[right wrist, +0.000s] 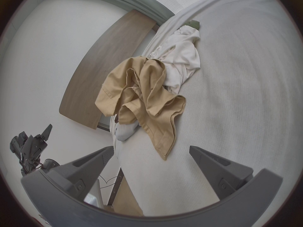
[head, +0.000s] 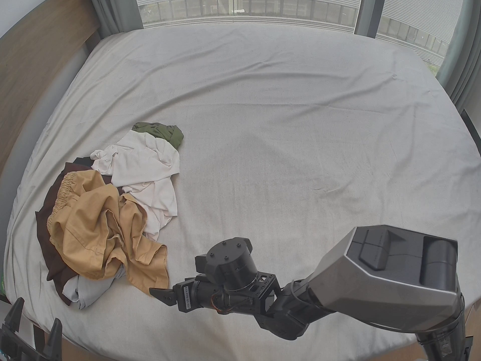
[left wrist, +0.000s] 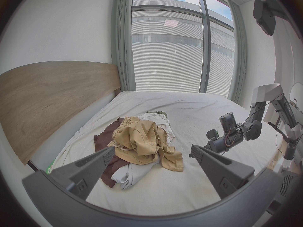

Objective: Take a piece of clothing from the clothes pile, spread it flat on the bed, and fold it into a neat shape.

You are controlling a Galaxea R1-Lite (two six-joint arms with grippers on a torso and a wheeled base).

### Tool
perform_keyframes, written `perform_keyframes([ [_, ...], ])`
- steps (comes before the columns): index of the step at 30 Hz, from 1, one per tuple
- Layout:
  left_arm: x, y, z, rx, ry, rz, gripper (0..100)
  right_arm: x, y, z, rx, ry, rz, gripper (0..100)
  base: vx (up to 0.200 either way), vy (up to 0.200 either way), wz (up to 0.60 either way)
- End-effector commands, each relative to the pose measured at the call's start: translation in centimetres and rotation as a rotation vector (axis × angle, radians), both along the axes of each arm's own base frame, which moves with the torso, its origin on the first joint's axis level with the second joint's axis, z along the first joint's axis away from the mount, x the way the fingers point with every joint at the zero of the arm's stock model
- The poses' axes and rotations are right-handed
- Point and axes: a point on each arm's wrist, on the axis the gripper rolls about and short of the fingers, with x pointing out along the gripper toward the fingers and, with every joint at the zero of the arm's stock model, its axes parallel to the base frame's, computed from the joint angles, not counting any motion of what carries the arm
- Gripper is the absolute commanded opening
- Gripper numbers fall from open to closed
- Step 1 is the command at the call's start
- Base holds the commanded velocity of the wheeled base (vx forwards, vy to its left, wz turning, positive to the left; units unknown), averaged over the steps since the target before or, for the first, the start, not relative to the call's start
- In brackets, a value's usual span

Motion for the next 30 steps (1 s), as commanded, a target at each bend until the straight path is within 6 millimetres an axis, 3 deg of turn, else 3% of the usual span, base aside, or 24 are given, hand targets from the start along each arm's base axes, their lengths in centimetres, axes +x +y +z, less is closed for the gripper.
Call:
perform_keyframes([
  [1,0.0,0.0,-0.5,0.000,0.001,-0.001,100,0.3,1.2,-1.3,0.000,0.018,-0.001,100,0.000,0.000,0.00],
  [9,0.0,0.0,-0.5,0.000,0.001,-0.001,100,0.1,3.4,-3.0,0.000,0.050,-0.013,100,0.000,0.000,0.00],
  [30,0.0,0.0,-0.5,0.000,0.001,0.001,100,1.1,5.4,-4.8,-0.002,0.046,-0.078,100,0.000,0.000,0.00],
])
